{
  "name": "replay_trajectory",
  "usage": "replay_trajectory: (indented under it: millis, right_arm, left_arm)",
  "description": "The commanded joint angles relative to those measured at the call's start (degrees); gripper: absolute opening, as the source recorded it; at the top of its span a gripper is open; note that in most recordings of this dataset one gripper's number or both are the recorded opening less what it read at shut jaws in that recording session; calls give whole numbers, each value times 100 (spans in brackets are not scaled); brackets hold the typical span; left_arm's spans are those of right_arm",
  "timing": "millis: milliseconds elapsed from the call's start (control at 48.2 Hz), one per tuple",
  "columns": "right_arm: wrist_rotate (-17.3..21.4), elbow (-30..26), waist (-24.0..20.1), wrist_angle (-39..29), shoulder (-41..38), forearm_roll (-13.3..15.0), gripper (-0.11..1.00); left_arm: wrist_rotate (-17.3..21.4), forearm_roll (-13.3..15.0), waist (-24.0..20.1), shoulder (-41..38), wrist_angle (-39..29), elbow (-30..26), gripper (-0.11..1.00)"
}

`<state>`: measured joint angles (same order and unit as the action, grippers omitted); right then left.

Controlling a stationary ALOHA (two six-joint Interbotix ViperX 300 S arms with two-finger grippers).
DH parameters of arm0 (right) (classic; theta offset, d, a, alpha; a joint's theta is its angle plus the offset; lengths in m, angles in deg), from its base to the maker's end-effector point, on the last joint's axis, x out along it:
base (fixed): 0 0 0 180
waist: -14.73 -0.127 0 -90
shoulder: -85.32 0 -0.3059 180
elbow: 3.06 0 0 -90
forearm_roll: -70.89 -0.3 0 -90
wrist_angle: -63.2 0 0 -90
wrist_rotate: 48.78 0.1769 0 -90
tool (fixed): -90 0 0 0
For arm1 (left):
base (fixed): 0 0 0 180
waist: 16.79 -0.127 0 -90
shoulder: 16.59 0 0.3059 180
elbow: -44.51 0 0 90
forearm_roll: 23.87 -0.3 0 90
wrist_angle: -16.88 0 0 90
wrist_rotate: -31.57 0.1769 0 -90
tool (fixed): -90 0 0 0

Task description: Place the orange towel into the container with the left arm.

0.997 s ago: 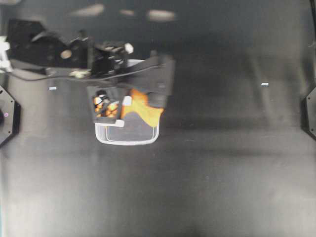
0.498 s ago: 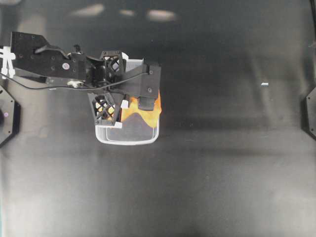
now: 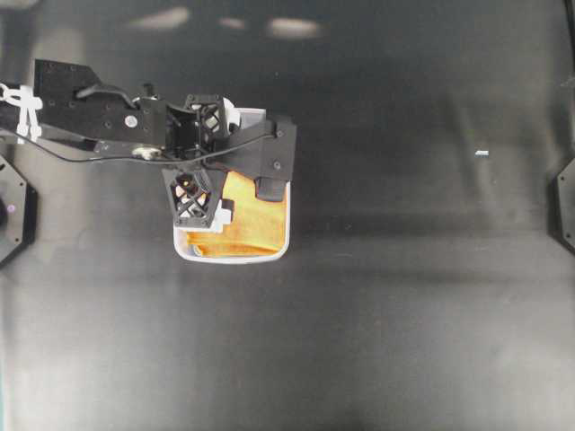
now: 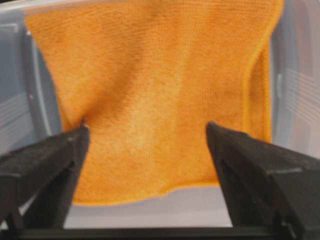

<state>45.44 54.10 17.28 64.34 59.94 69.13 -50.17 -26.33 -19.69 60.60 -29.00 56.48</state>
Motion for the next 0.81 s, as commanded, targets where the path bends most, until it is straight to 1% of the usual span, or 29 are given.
replay_trajectory:
  millis: [0, 166, 291, 436, 561, 789]
  right_arm:
    - [9, -44, 18, 35, -70, 0, 76]
    - [9, -35, 18, 26, -62, 0, 76]
    - [9, -35, 18, 44, -62, 0, 76]
    - [18, -26, 18, 26, -53, 0, 76]
    - [18, 9, 18, 26, -53, 0, 76]
    - [18, 9, 18, 26, -53, 0, 76]
  left_arm:
    - [26, -18, 35, 123, -185, -308, 91]
    - [0, -18, 88, 510, -712, -896, 90]
    - [-53, -9, 176, 958, -835, -1134, 89]
    - [-53, -9, 193, 1512, -835, -1020, 89]
    - [-35, -18, 193, 1960, -809, -747, 89]
    - [-53, -9, 220, 2320, -290, -343, 89]
